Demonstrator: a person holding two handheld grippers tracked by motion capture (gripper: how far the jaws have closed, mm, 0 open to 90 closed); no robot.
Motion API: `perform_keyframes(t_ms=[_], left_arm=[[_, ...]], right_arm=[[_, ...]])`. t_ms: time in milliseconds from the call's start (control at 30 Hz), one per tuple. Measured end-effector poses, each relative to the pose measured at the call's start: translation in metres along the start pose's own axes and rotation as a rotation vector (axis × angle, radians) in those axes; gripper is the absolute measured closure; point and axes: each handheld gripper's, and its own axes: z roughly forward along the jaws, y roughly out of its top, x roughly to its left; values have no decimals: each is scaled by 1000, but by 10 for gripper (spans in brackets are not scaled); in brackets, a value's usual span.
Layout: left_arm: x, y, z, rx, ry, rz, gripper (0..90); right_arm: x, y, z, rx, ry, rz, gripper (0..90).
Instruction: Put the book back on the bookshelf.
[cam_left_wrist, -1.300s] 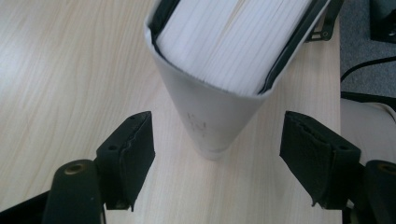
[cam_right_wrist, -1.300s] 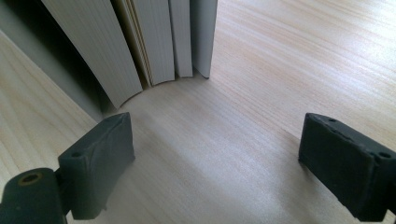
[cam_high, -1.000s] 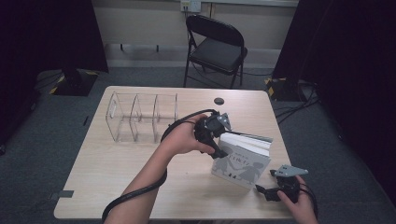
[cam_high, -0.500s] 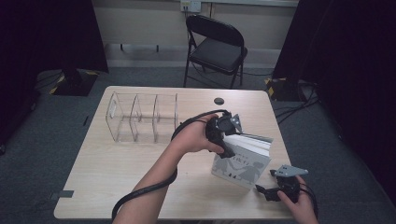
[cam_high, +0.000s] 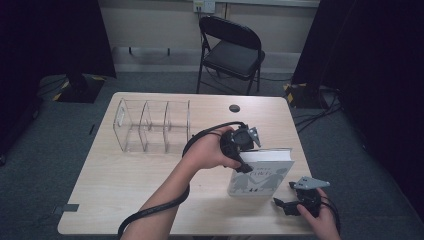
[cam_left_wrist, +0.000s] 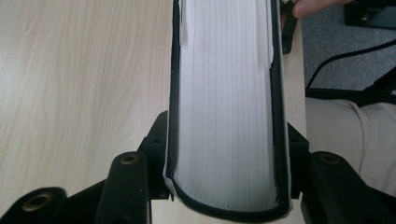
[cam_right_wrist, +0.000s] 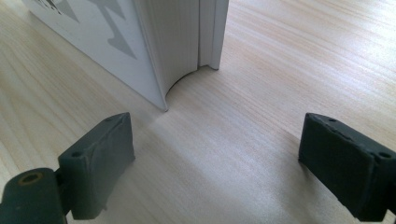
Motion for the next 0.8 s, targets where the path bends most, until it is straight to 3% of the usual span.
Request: perform_keyframes(t_ms=[200,333,500,567,633,667,800], left_arm=[[-6,-3,-5,34,21,-48,528],[-5,-19,-17,61,24,-87,529],[-5,-38,-34,134,25,-125,527],[-4,-41,-36,151,20,-123,525],[-4,-39,-36,167,18,-141,522],[-3,-37,-35,186,14,-130,519],[-3,-26,-31,266,24,-154,504]], right_arm=[[0,0,0,1,0,1,96],[0,0,0,1,0,0,96],[0,0,0,1,-1,0,96],[0,0,0,2,0,2,96],[0,0,0,2,-1,3,96],[0,0,0,1,-2,3,96],[0,0,0,2,-3,2,96]])
